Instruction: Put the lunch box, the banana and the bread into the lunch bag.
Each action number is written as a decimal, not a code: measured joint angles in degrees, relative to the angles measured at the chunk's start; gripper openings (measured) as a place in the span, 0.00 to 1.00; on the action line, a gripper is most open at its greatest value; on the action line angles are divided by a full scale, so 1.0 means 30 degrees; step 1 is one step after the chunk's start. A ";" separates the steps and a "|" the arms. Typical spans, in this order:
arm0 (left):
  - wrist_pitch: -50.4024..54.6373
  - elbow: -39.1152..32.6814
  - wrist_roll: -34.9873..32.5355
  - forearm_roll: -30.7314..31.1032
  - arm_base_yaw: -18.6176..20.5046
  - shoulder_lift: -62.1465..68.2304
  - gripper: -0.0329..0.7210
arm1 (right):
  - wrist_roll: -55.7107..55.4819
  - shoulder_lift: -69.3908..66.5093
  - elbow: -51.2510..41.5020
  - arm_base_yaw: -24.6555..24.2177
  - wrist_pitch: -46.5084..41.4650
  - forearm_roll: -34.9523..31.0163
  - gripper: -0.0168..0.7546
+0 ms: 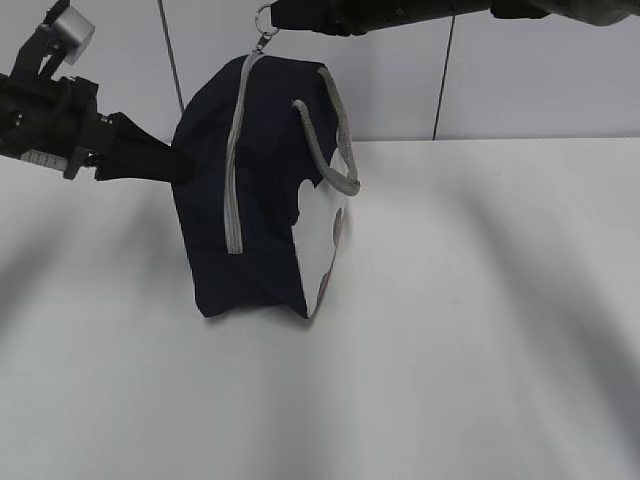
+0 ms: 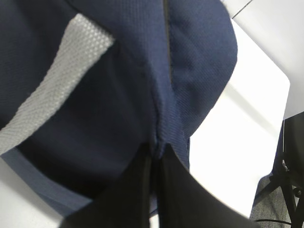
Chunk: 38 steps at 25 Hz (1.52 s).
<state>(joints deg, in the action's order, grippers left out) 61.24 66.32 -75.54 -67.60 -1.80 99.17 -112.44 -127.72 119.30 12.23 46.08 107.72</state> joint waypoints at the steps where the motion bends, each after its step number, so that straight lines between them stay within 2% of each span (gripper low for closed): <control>1: 0.0000 0.0000 0.0000 0.0000 0.0000 0.0000 0.05 | -0.0041 -0.0137 0.0242 -0.0084 0.0000 0.0000 0.00; 23: 0.1205 0.0000 0.0000 0.1783 0.0000 0.0000 0.05 | -0.2507 -0.6370 0.7316 -0.0566 -0.0693 0.0000 0.00; 38: 0.1421 0.0000 0.0080 0.2169 0.0000 0.0000 0.05 | -0.3860 -0.7544 0.7597 -0.0566 -0.2243 -0.0704 0.00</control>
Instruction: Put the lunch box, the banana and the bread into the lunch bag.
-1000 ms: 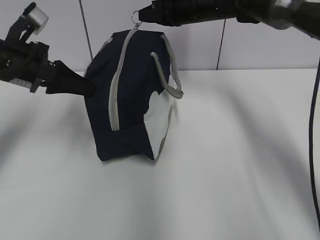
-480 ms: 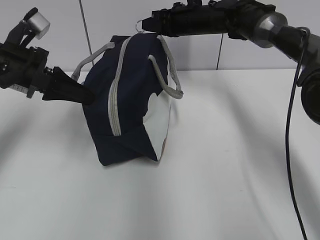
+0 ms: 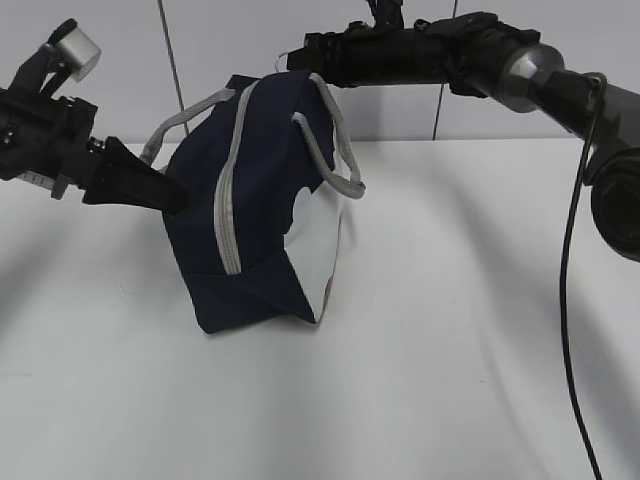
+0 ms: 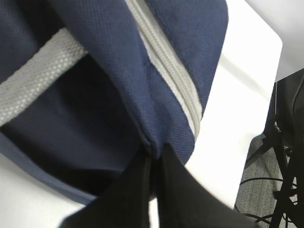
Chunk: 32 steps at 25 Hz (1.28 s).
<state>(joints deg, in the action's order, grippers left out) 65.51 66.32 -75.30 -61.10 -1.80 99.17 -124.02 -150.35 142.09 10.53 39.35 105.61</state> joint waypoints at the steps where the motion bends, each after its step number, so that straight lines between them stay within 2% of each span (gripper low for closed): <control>1: 0.0000 0.0000 0.0000 0.0000 0.0000 0.0000 0.05 | -0.0011 -0.0034 0.0000 0.0000 0.0043 -0.0046 0.00; 6: 0.0216 0.0000 0.0000 -0.1092 0.0000 0.0000 0.05 | -0.0045 -0.0034 0.0066 -0.0074 0.1444 0.0171 0.00; 10: -0.0465 -0.0018 0.0000 -0.2666 0.0000 0.0000 0.11 | -0.0259 -0.0034 0.0626 -0.0198 0.3133 0.0687 0.00; 12: -0.0868 -0.0018 0.0000 -0.3204 0.0000 0.0000 0.20 | -0.0383 -0.0034 0.0860 -0.0198 0.3444 0.0687 0.00; 17: -0.0751 -0.0018 0.0000 -0.3879 0.0000 0.0000 0.54 | -0.0533 0.0033 0.0943 -0.0198 0.4116 0.0687 0.00; 19: -0.0618 -0.0018 0.0000 -0.3984 0.0018 -0.0021 0.60 | -0.0599 0.0033 0.0943 -0.0198 0.4285 0.0687 0.00; 22: -0.0527 -0.0018 0.0000 -0.4332 0.0360 -0.0638 0.62 | -0.0616 0.0033 0.0943 -0.0198 0.4416 0.0687 0.00; 26: -0.0548 0.0276 0.0080 -0.5121 0.1490 -0.1933 0.63 | -0.0650 0.0033 0.0943 -0.0198 0.4494 0.0687 0.00; 32: -0.1862 0.1401 0.1840 -0.5057 0.2838 -0.2846 0.63 | -0.0695 0.0033 0.0943 -0.0198 0.4494 0.0687 0.00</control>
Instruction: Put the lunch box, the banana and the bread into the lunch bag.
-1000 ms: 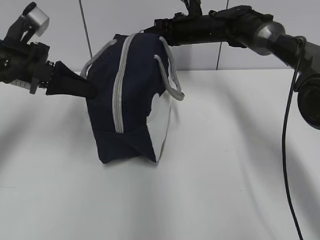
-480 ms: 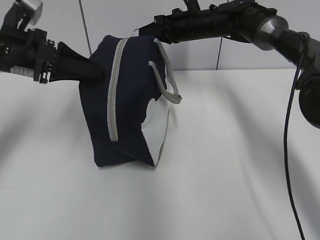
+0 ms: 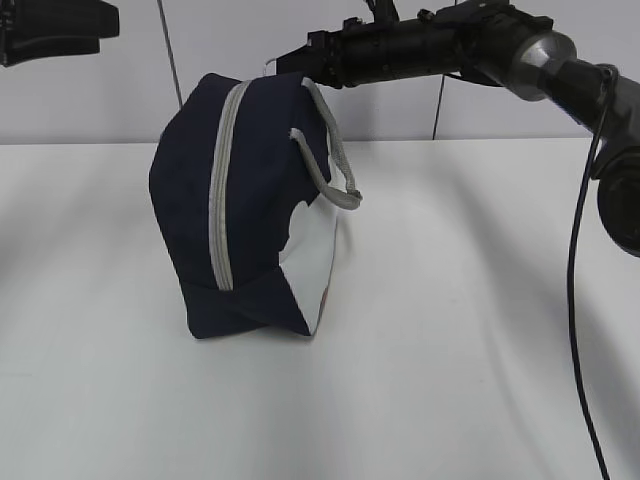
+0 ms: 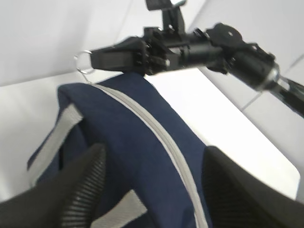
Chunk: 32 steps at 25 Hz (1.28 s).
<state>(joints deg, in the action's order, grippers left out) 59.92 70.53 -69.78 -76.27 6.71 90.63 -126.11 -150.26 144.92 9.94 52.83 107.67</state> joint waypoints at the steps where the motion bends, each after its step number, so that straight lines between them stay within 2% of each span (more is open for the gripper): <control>1: -0.0652 0.0253 0.0515 0.0024 0.0024 0.0022 0.63 | 0.0000 0.0000 0.0000 0.0000 0.0009 0.0000 0.00; 4: -0.1707 0.1534 0.2089 0.0127 -0.0233 0.0586 0.63 | 0.0000 0.0000 0.0000 0.0000 0.0043 0.0000 0.00; 7: -0.2108 0.3790 0.5014 0.1306 -0.0852 0.2178 0.63 | 0.0000 0.0000 0.0000 0.0000 0.0043 0.0000 0.00; 12: -0.1729 0.8496 1.1107 0.5717 -0.2271 0.5571 0.63 | -0.0013 0.0000 0.0000 0.0000 0.0043 0.0000 0.00; 16: -0.0684 1.1538 1.4044 0.7771 -0.3203 0.7627 0.57 | -0.0013 0.0000 0.0000 0.0000 0.0043 0.0000 0.00; 22: -0.0037 1.4001 1.6105 0.9519 -0.3840 0.9840 0.53 | -0.0044 0.0000 0.0000 0.0000 0.0043 0.0000 0.00; 28: 0.0004 1.4204 1.6362 0.9903 -0.4186 1.0585 0.52 | -0.0044 0.0000 0.0000 0.0000 0.0043 0.0000 0.00; 32: -0.0036 1.4239 1.6378 0.9903 -0.4498 1.0775 0.47 | -0.0044 0.0000 0.0000 0.0000 0.0043 0.0000 0.00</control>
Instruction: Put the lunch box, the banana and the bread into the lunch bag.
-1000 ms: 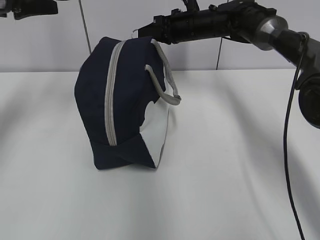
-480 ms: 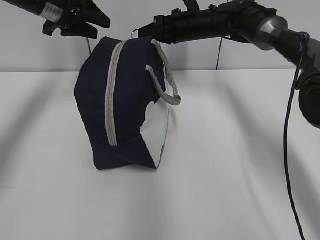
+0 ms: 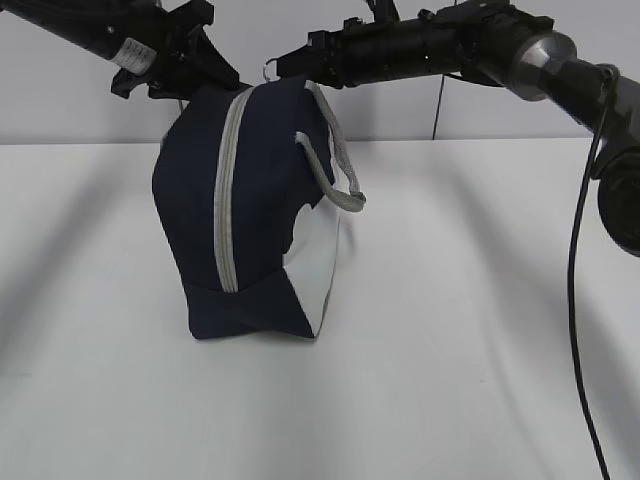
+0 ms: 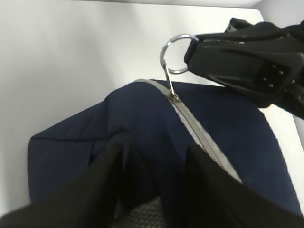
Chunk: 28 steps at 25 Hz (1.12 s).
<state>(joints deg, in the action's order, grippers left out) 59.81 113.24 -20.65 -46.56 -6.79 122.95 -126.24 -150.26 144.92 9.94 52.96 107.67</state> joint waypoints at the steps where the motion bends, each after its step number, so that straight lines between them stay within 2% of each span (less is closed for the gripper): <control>1: -0.0070 0.0000 0.0000 0.0000 -0.0018 0.0024 0.44 | 0.0000 0.0000 0.0000 0.0000 0.0000 0.0000 0.00; 9: -0.0167 0.0058 0.0000 0.0000 -0.0018 0.0062 0.32 | 0.0000 0.0000 0.0000 0.0000 0.0000 0.0000 0.00; 13: -0.0260 0.0058 0.0000 0.0185 -0.0018 0.0062 0.13 | 0.0000 0.0000 0.0000 0.0000 0.0000 0.0000 0.00; 15: -0.0260 0.0058 0.0000 0.0185 -0.0042 0.0062 0.07 | -0.0013 0.0000 0.0000 0.0000 0.0000 0.0000 0.00; 20: 0.0017 0.0058 -0.1169 -0.0101 -0.0042 0.0062 0.06 | -0.0728 0.0000 0.0000 0.0000 -0.0625 0.0000 0.00; 24: 0.0990 0.0058 -0.2889 -0.1503 -0.0042 0.0062 0.06 | -0.1142 0.0000 0.0000 0.0000 -0.1106 0.0000 0.00; 28: 0.1389 0.0058 -0.3302 -0.1906 -0.0042 0.0062 0.06 | -0.1226 0.0000 0.0000 0.0000 -0.1457 0.0000 0.00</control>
<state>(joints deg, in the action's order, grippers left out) 63.98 113.42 -30.56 -52.28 -6.91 123.14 -129.92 -150.26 144.92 9.94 48.59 107.67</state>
